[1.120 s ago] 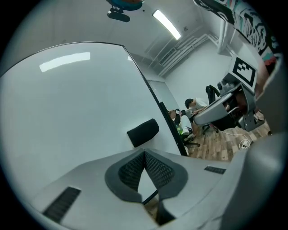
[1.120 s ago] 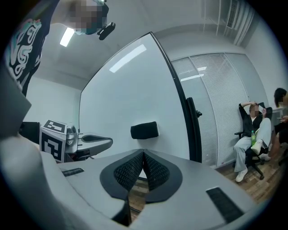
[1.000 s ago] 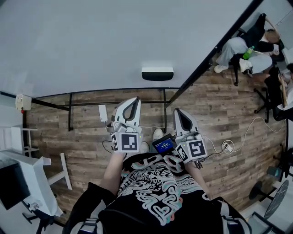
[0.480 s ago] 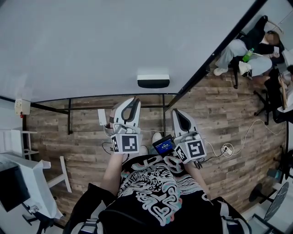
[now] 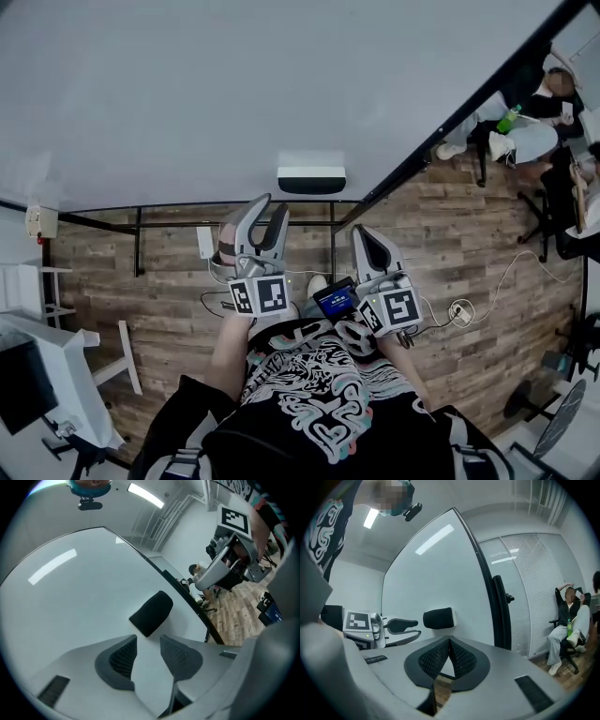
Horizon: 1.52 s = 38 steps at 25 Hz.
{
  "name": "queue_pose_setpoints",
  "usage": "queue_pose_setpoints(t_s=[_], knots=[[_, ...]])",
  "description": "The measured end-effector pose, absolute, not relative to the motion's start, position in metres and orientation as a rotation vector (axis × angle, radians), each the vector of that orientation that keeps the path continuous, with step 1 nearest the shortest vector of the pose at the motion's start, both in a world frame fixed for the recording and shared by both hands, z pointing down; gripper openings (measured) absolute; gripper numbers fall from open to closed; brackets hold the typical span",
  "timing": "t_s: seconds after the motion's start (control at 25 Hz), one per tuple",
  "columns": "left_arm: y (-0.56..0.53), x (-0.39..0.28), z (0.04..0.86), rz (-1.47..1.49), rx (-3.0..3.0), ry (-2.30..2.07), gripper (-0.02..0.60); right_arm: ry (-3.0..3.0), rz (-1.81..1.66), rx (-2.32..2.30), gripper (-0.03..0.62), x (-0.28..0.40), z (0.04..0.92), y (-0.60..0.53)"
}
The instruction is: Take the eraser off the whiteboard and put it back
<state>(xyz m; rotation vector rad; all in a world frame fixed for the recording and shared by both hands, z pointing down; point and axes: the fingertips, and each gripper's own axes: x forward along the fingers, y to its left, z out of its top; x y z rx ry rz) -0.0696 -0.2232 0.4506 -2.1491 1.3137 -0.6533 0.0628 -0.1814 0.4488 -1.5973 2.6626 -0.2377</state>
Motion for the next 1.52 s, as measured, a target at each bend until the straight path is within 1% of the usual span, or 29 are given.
queue_pose_setpoints(t_s=[0.08,0.32,0.48,0.68,0.88,1.52], knots=[[-0.227,-0.069,0.451,-0.671,-2.121,1.305,0.160,2.662,-0.248,-1.603,0.018,0.066,0.451,-0.186],[-0.237,-0.064,0.449,-0.751,-1.941,1.242,0.278,2.665,-0.267,-1.591,0.018,0.066,0.454,-0.192],[-0.245,-0.060,0.446,-0.800,-1.821,1.194,0.312,2.666,-0.266,-1.589,0.018,0.069,0.455,-0.196],[-0.249,-0.057,0.444,-0.818,-1.740,1.162,0.376,2.653,-0.265,-1.600,0.018,0.074,0.454,-0.199],[-0.253,-0.055,0.444,-0.832,-1.709,1.132,0.382,2.687,-0.232,-1.602,0.018,0.072,0.456,-0.202],[-0.264,-0.038,0.447,-0.838,-1.610,1.024,0.382,2.707,-0.273,-1.545,0.018,0.065,0.461,-0.219]])
